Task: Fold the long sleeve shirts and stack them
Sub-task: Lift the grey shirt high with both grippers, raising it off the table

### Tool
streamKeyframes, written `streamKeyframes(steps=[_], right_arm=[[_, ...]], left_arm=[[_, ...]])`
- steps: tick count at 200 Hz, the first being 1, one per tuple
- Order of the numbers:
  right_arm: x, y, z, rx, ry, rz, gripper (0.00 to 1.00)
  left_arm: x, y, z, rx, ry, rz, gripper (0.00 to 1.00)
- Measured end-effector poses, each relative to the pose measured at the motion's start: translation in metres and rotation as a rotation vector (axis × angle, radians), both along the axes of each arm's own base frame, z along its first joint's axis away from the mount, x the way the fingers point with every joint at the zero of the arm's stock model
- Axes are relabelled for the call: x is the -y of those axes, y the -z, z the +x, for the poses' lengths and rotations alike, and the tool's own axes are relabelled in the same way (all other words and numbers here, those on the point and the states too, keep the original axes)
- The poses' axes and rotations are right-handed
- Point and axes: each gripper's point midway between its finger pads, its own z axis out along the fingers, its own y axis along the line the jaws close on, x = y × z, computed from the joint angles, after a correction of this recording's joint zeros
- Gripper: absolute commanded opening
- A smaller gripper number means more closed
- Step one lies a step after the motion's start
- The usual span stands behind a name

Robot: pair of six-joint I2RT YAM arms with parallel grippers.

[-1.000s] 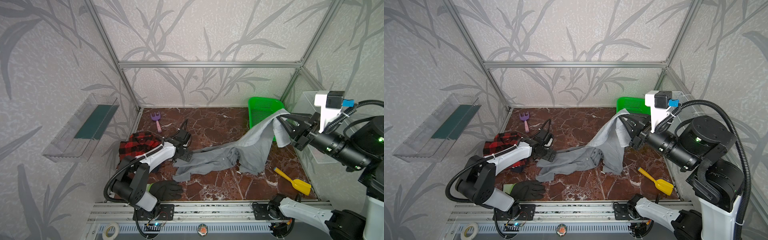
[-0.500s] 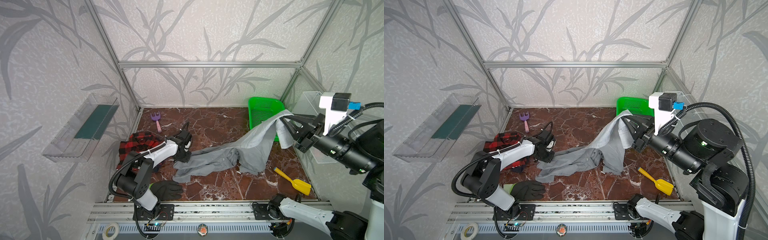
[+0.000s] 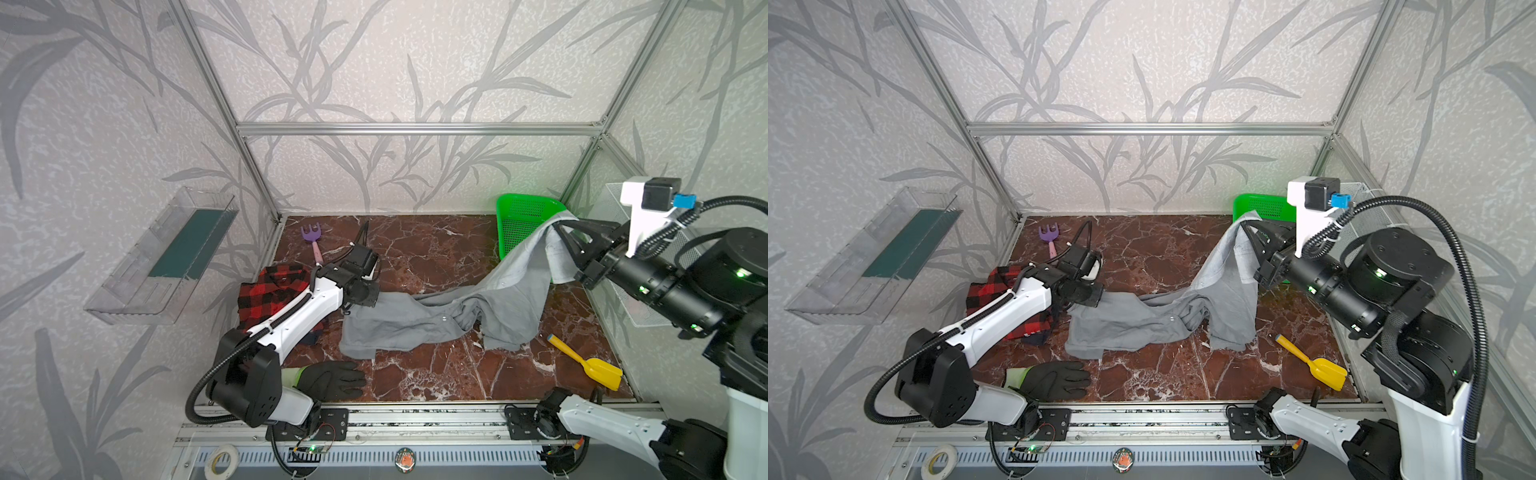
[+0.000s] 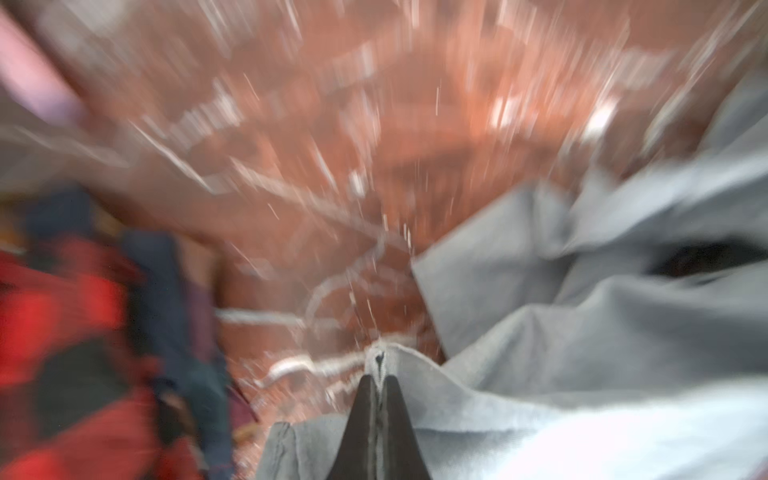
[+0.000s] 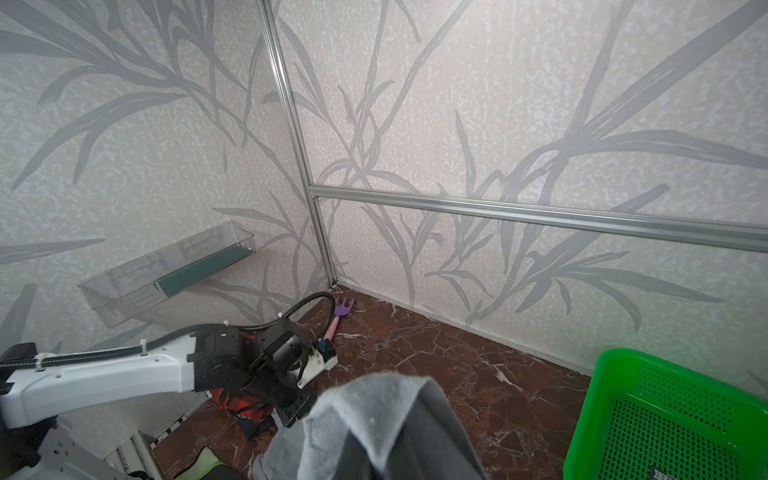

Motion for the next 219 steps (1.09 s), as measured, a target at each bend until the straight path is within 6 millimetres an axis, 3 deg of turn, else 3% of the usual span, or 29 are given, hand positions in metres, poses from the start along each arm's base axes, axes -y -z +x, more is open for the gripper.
streamKeyframes(steps=[31,42,69,89,104,130,143,165,188,219], right_arm=[[-0.007,-0.009,0.059,-0.044,0.067,0.035,0.00],[-0.003,-0.013,0.093,-0.069,0.097,0.079,0.00],[0.010,-0.017,0.168,-0.125,0.135,0.177,0.00],[0.015,-0.036,0.211,-0.097,0.108,0.268,0.00],[0.022,-0.040,0.237,-0.106,0.081,0.352,0.00],[0.052,-0.053,0.276,-0.070,0.061,0.501,0.00],[0.067,-0.060,0.282,-0.048,0.061,0.546,0.00],[0.094,-0.080,0.275,0.012,0.069,0.598,0.00],[0.117,-0.114,0.250,0.115,0.049,0.636,0.00],[0.130,-0.148,0.211,0.215,0.014,0.651,0.00]], left_arm=[[0.007,-0.090,0.047,0.258,-0.047,-0.053,0.00],[0.009,-0.126,0.065,0.364,-0.063,-0.075,0.00],[0.014,-0.187,0.103,0.574,-0.103,-0.111,0.00],[0.018,-0.209,0.126,0.676,-0.126,-0.131,0.00],[0.023,-0.223,0.142,0.740,-0.135,-0.149,0.00],[0.036,-0.259,0.166,0.857,-0.126,-0.199,0.00],[0.041,-0.285,0.171,0.920,-0.114,-0.232,0.00],[0.048,-0.338,0.171,1.035,-0.086,-0.310,0.00],[0.050,-0.404,0.152,1.185,-0.048,-0.415,0.00],[0.046,-0.454,0.118,1.324,0.003,-0.513,0.00]])
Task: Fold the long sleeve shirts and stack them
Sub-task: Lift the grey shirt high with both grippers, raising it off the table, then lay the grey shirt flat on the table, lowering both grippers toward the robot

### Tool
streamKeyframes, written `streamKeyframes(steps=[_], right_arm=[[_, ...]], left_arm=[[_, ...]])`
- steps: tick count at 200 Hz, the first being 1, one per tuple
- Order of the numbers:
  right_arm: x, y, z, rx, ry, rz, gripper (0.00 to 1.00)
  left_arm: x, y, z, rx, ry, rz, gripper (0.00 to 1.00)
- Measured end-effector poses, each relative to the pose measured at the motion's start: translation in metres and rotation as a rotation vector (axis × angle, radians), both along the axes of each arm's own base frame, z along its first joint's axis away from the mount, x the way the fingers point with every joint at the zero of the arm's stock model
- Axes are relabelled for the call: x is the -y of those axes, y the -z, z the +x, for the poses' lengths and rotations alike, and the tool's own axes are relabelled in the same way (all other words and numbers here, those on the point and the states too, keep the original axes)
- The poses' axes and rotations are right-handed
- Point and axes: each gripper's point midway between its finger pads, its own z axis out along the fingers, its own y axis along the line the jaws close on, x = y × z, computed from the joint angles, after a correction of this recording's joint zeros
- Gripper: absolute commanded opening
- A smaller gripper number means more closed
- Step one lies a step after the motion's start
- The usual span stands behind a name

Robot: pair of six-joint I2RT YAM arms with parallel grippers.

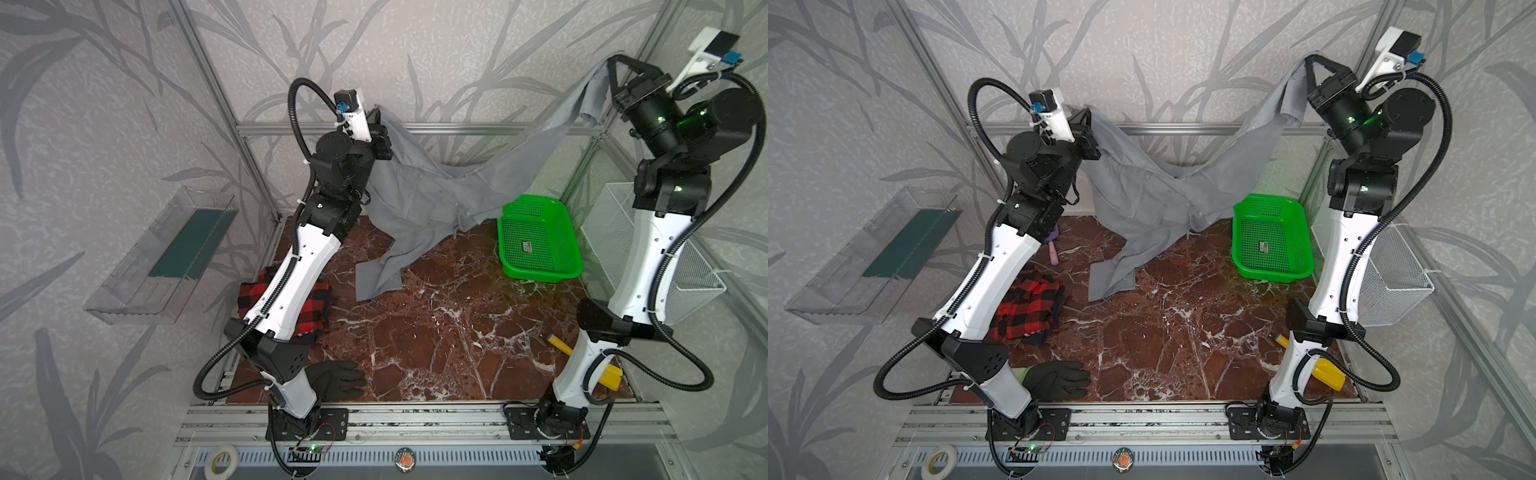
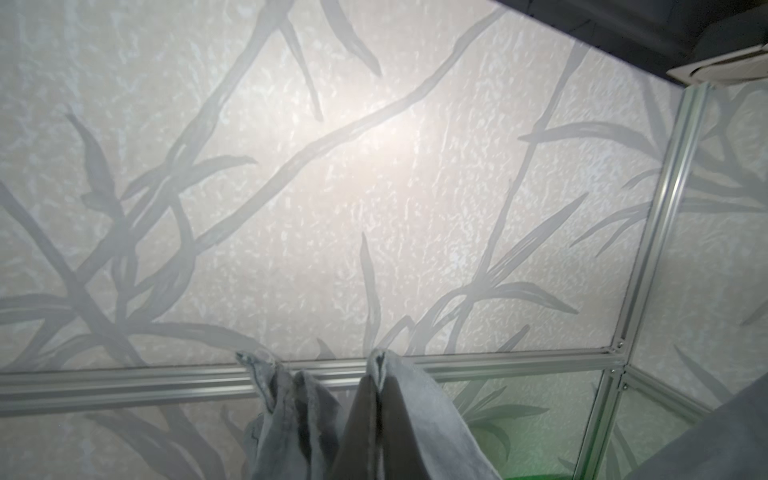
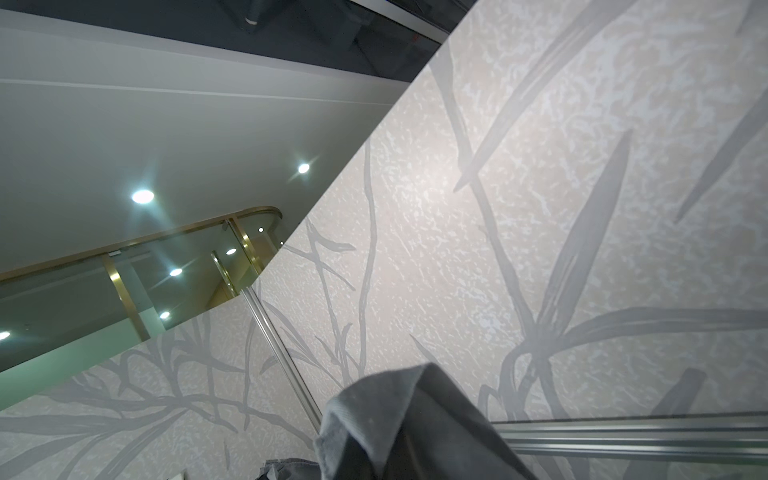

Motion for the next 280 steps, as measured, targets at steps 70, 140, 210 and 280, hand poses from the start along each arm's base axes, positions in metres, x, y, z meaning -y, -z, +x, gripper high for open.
streamKeyframes(steps=[70,140,210,280], right_arm=[[-0.037,-0.007,-0.077,-0.050,-0.077,-0.081,0.00],[-0.071,0.144,-0.166,-0.392,-0.060,-0.131,0.00],[-0.097,0.286,-0.239,-0.643,-0.198,-0.172,0.00],[-0.102,0.429,-0.273,-0.995,-0.271,-0.287,0.35]], left_arm=[[-0.012,0.096,-0.102,0.016,0.105,0.028,0.00],[-0.044,0.237,-0.215,-0.173,0.166,-0.004,0.00],[-0.063,0.341,-0.254,-0.523,0.204,-0.077,0.12],[-0.091,0.309,-0.278,-0.572,0.183,-0.083,0.37]])
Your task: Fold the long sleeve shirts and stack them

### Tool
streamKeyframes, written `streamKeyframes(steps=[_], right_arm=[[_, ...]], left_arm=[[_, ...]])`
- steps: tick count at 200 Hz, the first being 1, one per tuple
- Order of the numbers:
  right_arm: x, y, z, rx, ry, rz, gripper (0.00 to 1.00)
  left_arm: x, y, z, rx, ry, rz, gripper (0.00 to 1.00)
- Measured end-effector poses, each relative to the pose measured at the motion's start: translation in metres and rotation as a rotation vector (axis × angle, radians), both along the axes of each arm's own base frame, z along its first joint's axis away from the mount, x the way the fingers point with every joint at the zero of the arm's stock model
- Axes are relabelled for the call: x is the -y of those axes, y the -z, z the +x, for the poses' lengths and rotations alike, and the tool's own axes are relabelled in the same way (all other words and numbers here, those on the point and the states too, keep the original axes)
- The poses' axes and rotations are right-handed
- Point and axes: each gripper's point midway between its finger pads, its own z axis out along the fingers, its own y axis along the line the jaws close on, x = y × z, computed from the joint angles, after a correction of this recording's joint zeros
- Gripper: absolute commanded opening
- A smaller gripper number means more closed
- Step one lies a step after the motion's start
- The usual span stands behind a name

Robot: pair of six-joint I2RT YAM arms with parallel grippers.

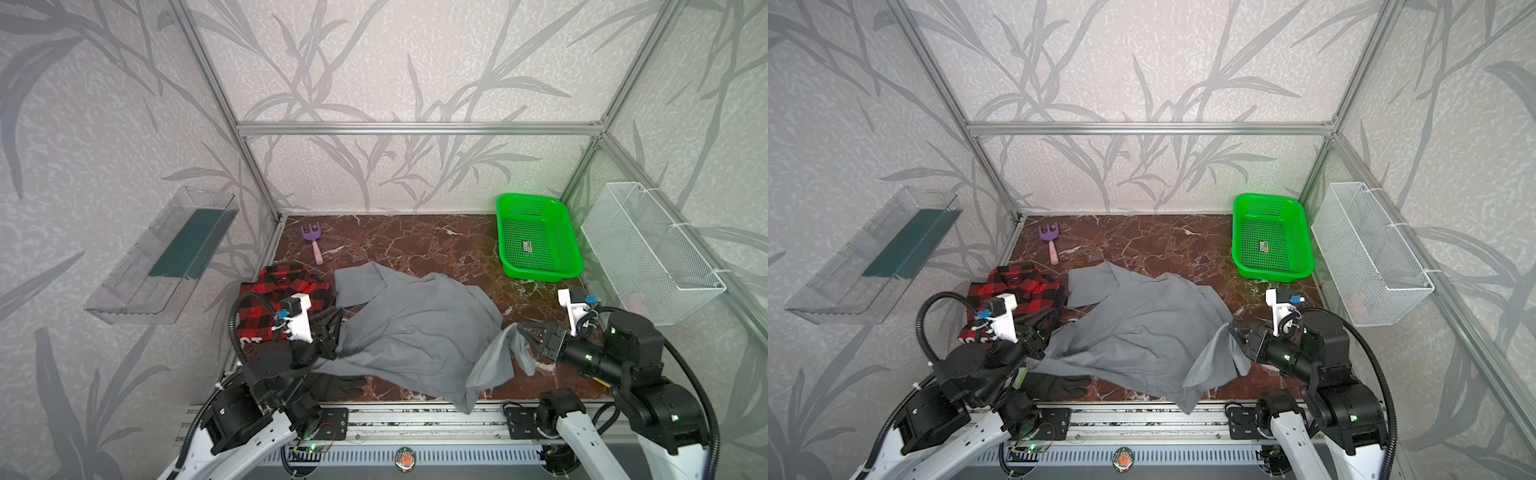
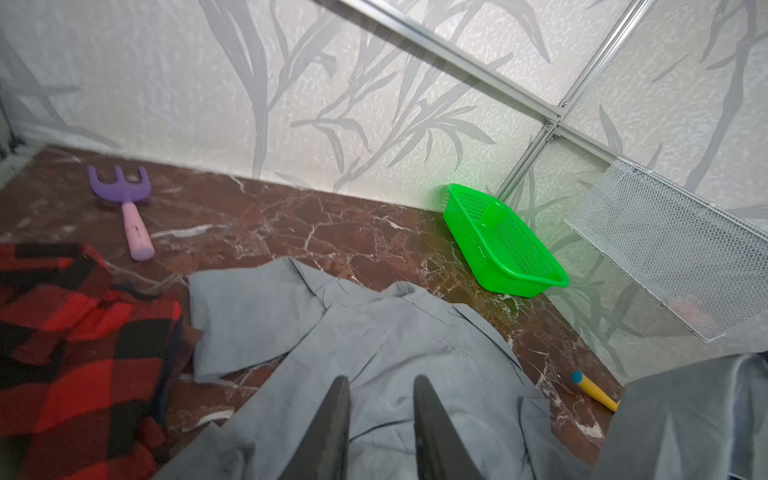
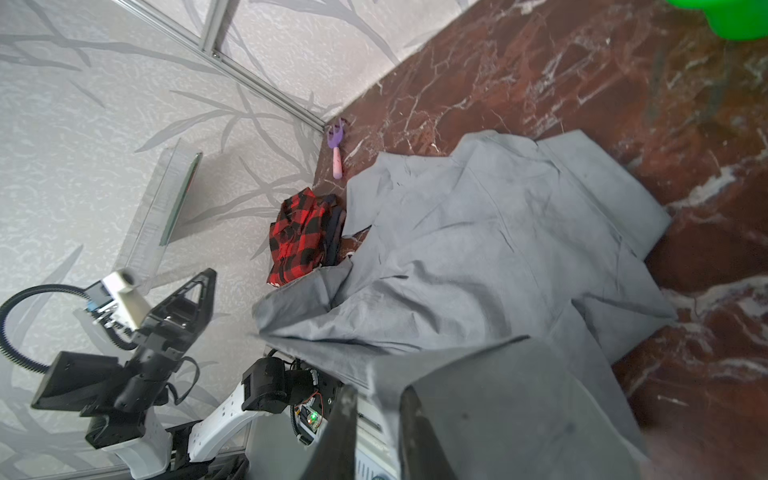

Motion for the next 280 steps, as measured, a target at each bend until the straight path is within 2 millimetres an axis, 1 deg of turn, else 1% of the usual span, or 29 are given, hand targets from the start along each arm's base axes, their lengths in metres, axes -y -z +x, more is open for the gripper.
streamKeyframes(steps=[3,24,30,56,84,98,104,109,111,113,118,119,139,140,144,152,157,160,164,172,173,183,196,198,224,240,253,267,280], right_arm=[[0.001,0.001,-0.001,-0.001,-0.001,-0.009,0.37],[0.006,0.002,0.000,0.015,0.003,-0.062,0.45],[0.007,0.001,0.001,0.019,0.006,-0.079,0.50],[0.013,-0.004,0.016,0.027,0.028,-0.137,0.53],[0.009,-0.009,0.037,0.035,0.029,-0.125,0.50],[-0.003,-0.006,0.050,0.027,-0.008,-0.122,0.50],[-0.011,-0.001,0.057,0.014,-0.036,-0.134,0.50],[-0.019,0.004,0.061,0.002,-0.064,-0.151,0.50],[-0.026,0.009,0.065,-0.007,-0.087,-0.164,0.50],[-0.026,0.009,0.065,-0.007,-0.087,-0.164,0.50],[-0.035,0.014,0.070,-0.012,-0.110,-0.188,0.50],[-0.041,0.019,0.071,-0.022,-0.127,-0.198,0.50],[-0.084,0.048,0.089,-0.062,-0.227,-0.266,0.48],[-0.088,0.053,0.091,-0.075,-0.235,-0.276,0.48],[-0.094,0.059,0.094,-0.085,-0.244,-0.282,0.48],[-0.112,0.082,0.107,-0.123,-0.267,-0.312,0.47],[-0.118,0.091,0.112,-0.138,-0.271,-0.324,0.46],[-0.124,0.101,0.116,-0.154,-0.280,-0.337,0.45],[-0.129,0.109,0.119,-0.169,-0.284,-0.346,0.45],[-0.141,0.135,0.126,-0.218,-0.300,-0.380,0.43],[-0.141,0.135,0.126,-0.218,-0.300,-0.380,0.43],[-0.153,0.163,0.135,-0.275,-0.314,-0.416,0.42],[-0.167,0.190,0.145,-0.314,-0.327,-0.445,0.42],[-0.170,0.197,0.147,-0.326,-0.329,-0.449,0.42],[-0.186,0.235,0.165,-0.365,-0.326,-0.486,0.41],[-0.187,0.253,0.174,-0.380,-0.302,-0.513,0.42],[-0.184,0.262,0.182,-0.390,-0.271,-0.532,0.42],[-0.181,0.261,0.194,-0.385,-0.232,-0.517,0.42],[-0.172,0.261,0.208,-0.384,-0.181,-0.497,0.43]], left_arm=[[-0.002,-0.006,-0.001,0.012,-0.001,0.000,0.37],[-0.009,-0.026,-0.007,0.053,0.001,0.011,0.38],[-0.010,-0.031,-0.008,0.063,0.002,0.027,0.38],[-0.007,-0.041,-0.005,0.080,0.009,0.102,0.40],[0.004,-0.029,0.008,0.041,0.009,0.193,0.41],[0.011,-0.021,0.015,0.005,0.009,0.225,0.41],[0.015,-0.016,0.019,-0.015,0.010,0.239,0.41],[0.018,-0.010,0.023,-0.038,0.010,0.253,0.41],[0.019,-0.007,0.024,-0.047,0.009,0.256,0.41],[0.020,-0.006,0.025,-0.051,0.008,0.259,0.41],[0.023,0.000,0.028,-0.073,0.007,0.272,0.42],[0.024,0.002,0.028,-0.078,0.007,0.275,0.42],[0.027,0.026,0.035,-0.150,-0.007,0.316,0.44],[0.027,0.026,0.035,-0.150,-0.007,0.316,0.44],[0.027,0.029,0.035,-0.159,-0.010,0.321,0.44],[0.027,0.035,0.036,-0.176,-0.019,0.328,0.44],[0.026,0.037,0.037,-0.181,-0.023,0.328,0.45],[0.026,0.037,0.037,-0.182,-0.025,0.328,0.45],[0.026,0.038,0.037,-0.184,-0.027,0.327,0.45],[0.025,0.038,0.037,-0.186,-0.032,0.324,0.45],[0.025,0.038,0.037,-0.186,-0.032,0.324,0.45],[0.024,0.036,0.037,-0.181,-0.039,0.317,0.46],[0.022,0.035,0.037,-0.176,-0.052,0.311,0.47],[0.021,0.035,0.038,-0.175,-0.055,0.311,0.47],[0.021,0.036,0.039,-0.179,-0.064,0.321,0.47],[0.022,0.039,0.042,-0.187,-0.069,0.338,0.48],[0.023,0.042,0.044,-0.193,-0.070,0.353,0.48],[0.026,0.045,0.047,-0.200,-0.069,0.373,0.48],[0.029,0.047,0.050,-0.204,-0.067,0.386,0.48]])
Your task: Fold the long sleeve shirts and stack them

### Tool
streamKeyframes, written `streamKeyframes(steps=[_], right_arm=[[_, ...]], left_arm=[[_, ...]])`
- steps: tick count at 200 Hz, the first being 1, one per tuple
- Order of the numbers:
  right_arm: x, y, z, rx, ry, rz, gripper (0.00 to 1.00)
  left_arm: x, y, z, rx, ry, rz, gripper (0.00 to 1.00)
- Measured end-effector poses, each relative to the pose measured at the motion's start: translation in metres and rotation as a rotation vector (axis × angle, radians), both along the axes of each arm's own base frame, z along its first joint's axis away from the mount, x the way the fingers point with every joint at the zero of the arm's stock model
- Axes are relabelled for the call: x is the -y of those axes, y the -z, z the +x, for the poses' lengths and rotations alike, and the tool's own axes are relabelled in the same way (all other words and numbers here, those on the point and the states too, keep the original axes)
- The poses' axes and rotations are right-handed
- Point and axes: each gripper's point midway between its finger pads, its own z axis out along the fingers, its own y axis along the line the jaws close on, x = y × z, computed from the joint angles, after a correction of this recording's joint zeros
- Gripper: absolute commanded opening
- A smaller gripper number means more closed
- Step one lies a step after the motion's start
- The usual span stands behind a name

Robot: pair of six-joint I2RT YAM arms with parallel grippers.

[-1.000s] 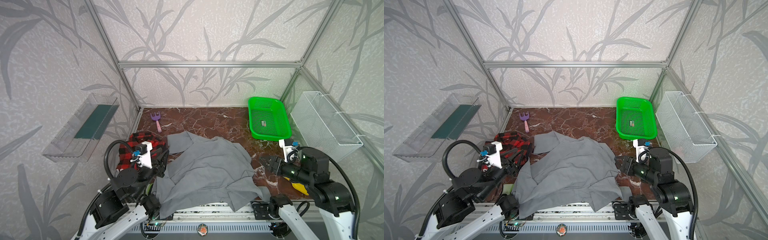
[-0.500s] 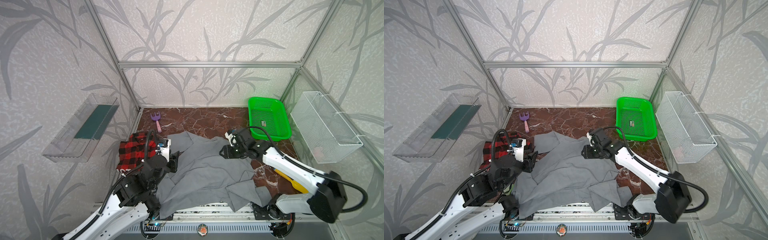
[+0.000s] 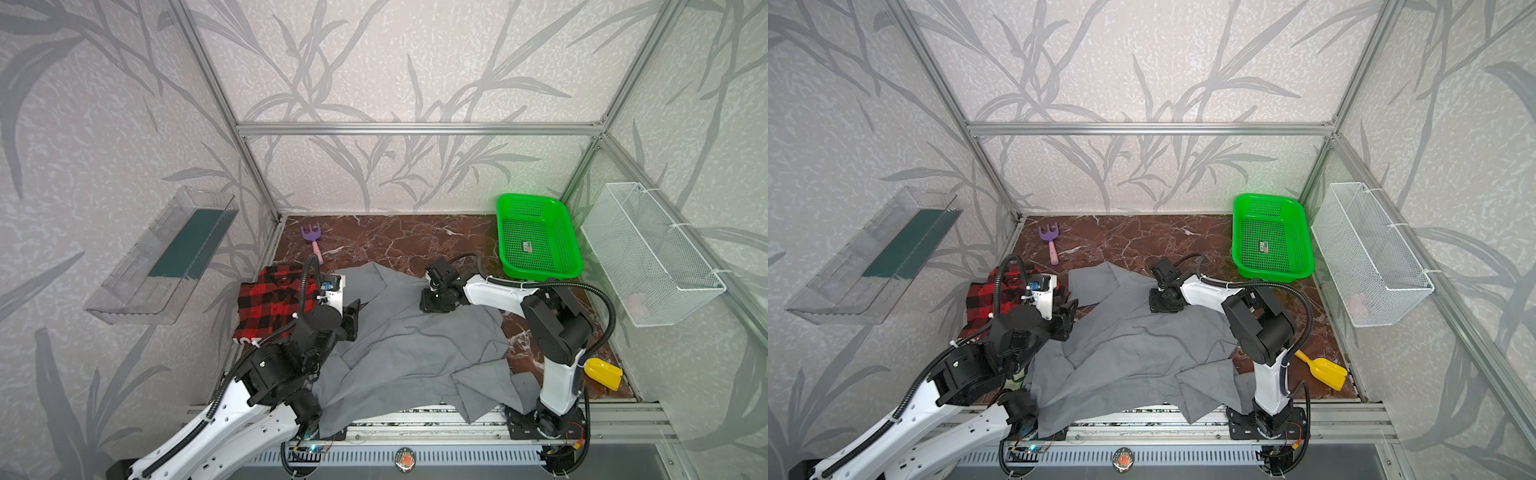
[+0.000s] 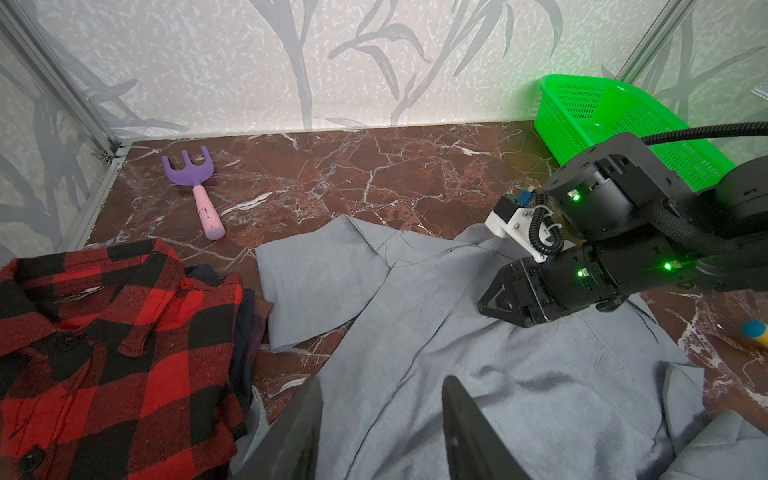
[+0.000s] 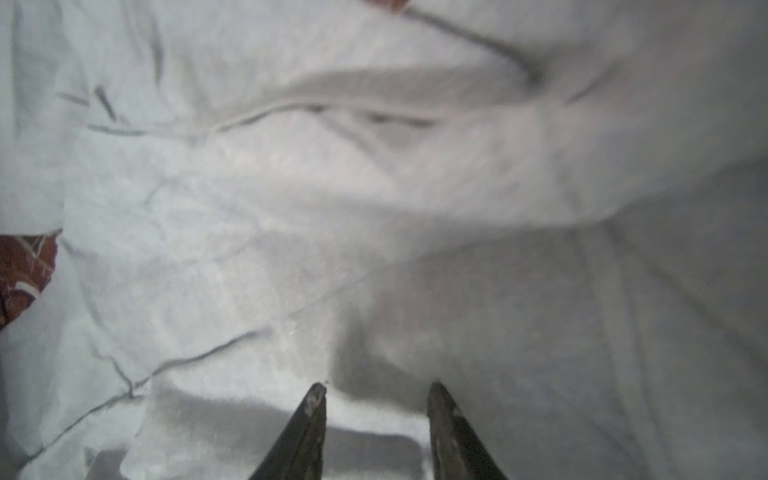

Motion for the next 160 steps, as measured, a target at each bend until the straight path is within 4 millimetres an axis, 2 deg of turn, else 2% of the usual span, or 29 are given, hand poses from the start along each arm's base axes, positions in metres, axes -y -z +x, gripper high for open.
streamKeyframes(steps=[20,40,69,93,115,131,147,160], right_arm=[[0.025,0.000,0.025,0.023,0.109,0.020,0.43],[0.069,0.000,0.043,0.037,0.245,0.041,0.43],[0.128,-0.001,0.056,0.042,0.397,0.039,0.43],[0.155,-0.001,0.056,0.050,0.459,0.002,0.43],[0.163,-0.003,0.047,0.052,0.460,-0.040,0.44],[0.162,-0.015,0.037,0.080,0.426,-0.062,0.49],[0.144,-0.035,0.032,0.138,0.338,-0.085,0.54],[0.109,-0.055,0.032,0.189,0.215,-0.100,0.58]], left_arm=[[0.006,0.005,0.006,-0.011,0.007,0.028,0.49],[0.011,0.008,0.011,-0.014,0.013,0.048,0.50],[0.020,0.014,0.021,-0.023,0.020,0.071,0.50],[0.025,0.017,0.027,-0.024,0.023,0.077,0.50],[0.027,0.017,0.032,-0.021,0.024,0.074,0.50],[0.026,0.014,0.035,-0.009,0.019,0.065,0.50],[0.026,0.010,0.036,0.007,0.017,0.051,0.50],[0.024,0.008,0.036,0.018,0.017,0.040,0.50]])
